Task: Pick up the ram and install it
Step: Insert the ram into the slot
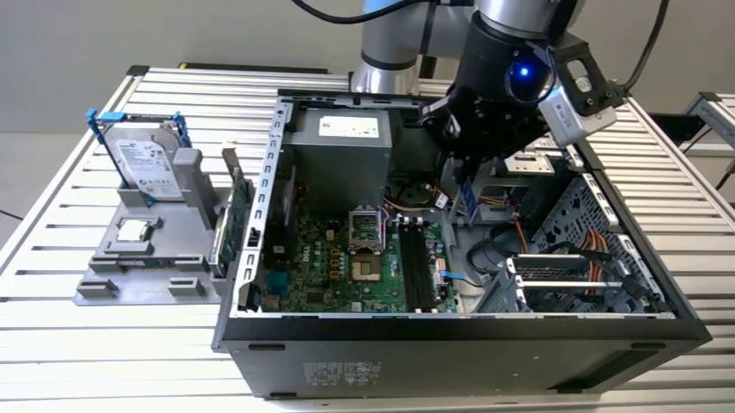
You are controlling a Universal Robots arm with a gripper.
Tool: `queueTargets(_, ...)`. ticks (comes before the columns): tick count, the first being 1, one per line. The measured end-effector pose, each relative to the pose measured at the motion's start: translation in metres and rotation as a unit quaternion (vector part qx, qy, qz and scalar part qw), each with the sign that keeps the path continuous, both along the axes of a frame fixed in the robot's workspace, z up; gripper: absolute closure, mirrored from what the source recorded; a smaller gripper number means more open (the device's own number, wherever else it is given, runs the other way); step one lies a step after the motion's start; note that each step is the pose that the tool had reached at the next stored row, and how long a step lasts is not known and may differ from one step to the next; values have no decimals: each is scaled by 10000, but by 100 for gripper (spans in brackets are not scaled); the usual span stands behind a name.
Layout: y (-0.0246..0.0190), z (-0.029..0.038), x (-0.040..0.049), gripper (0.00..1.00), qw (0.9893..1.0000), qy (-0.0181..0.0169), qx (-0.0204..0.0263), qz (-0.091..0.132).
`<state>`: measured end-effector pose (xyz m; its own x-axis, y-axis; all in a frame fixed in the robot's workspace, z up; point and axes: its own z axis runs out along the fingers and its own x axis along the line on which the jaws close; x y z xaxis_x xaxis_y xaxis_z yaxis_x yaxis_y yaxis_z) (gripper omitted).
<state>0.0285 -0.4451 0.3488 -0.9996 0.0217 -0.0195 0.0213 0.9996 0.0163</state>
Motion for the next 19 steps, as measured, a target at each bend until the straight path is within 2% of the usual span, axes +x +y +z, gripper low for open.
queueTargets(19, 1, -101, 0, 100, 10000, 5, 0, -59)
